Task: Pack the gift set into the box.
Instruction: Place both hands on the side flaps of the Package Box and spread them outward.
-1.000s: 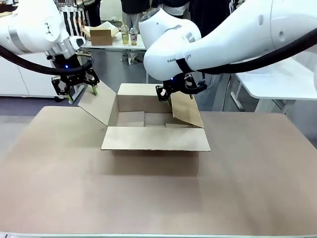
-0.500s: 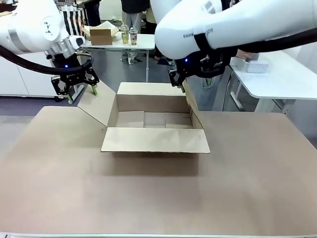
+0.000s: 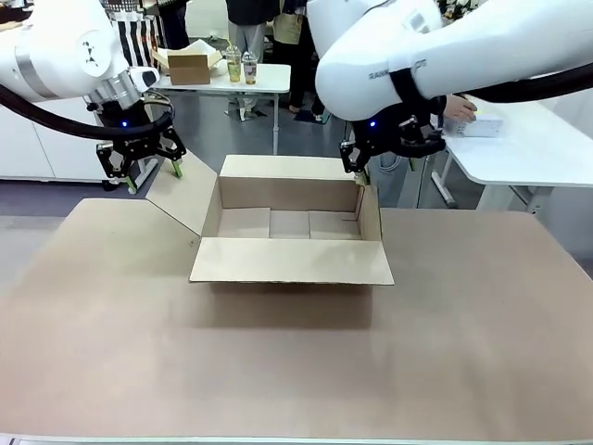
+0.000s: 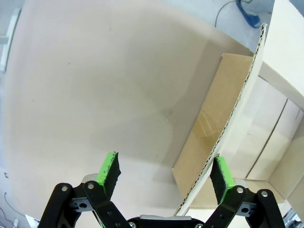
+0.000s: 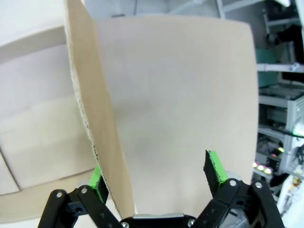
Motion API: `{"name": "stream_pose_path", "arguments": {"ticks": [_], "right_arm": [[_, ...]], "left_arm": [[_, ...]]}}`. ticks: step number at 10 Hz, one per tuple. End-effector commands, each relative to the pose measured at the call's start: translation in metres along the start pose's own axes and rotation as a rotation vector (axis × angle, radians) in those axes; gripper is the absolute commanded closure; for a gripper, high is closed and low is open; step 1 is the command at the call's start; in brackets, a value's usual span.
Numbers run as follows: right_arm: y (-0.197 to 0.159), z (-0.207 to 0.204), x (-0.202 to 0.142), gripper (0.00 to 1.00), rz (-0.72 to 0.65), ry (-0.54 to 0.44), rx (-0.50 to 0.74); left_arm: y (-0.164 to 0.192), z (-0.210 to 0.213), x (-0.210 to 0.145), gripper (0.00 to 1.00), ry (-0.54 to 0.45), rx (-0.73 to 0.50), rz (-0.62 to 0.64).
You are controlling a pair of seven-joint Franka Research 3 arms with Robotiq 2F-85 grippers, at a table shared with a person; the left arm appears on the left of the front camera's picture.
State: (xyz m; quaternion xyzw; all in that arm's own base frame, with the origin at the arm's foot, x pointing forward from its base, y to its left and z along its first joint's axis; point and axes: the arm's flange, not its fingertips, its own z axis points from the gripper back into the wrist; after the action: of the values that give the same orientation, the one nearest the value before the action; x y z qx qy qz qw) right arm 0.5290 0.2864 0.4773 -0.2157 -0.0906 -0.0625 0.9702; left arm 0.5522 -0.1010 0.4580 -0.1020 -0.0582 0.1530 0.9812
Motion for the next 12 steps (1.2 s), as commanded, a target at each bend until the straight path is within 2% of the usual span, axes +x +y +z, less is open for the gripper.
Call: {"name": "stream_pose_path", "arguments": {"ticks": [1,6,10,12], "right_arm": [[-0.033,0.001,-0.025,0.0,-0.088,-0.024,0.059],[-0.069,-0.026,-0.038,0.0,-0.173,0.022,0.087],[-0.078,-0.053,-0.042,0.0,-0.207,0.052,0.106],[-0.076,-0.049,-0.033,0.0,-0.169,0.062,0.083]], "left_arm": [[-0.002,0.002,0.0,0.0,0.0,0.014,0.014],[-0.002,0.002,0.0,0.0,0.0,0.014,0.014],[-0.002,0.002,0.0,0.0,0.0,0.014,0.014],[-0.002,0.002,0.0,0.0,0.0,0.014,0.014]]}}
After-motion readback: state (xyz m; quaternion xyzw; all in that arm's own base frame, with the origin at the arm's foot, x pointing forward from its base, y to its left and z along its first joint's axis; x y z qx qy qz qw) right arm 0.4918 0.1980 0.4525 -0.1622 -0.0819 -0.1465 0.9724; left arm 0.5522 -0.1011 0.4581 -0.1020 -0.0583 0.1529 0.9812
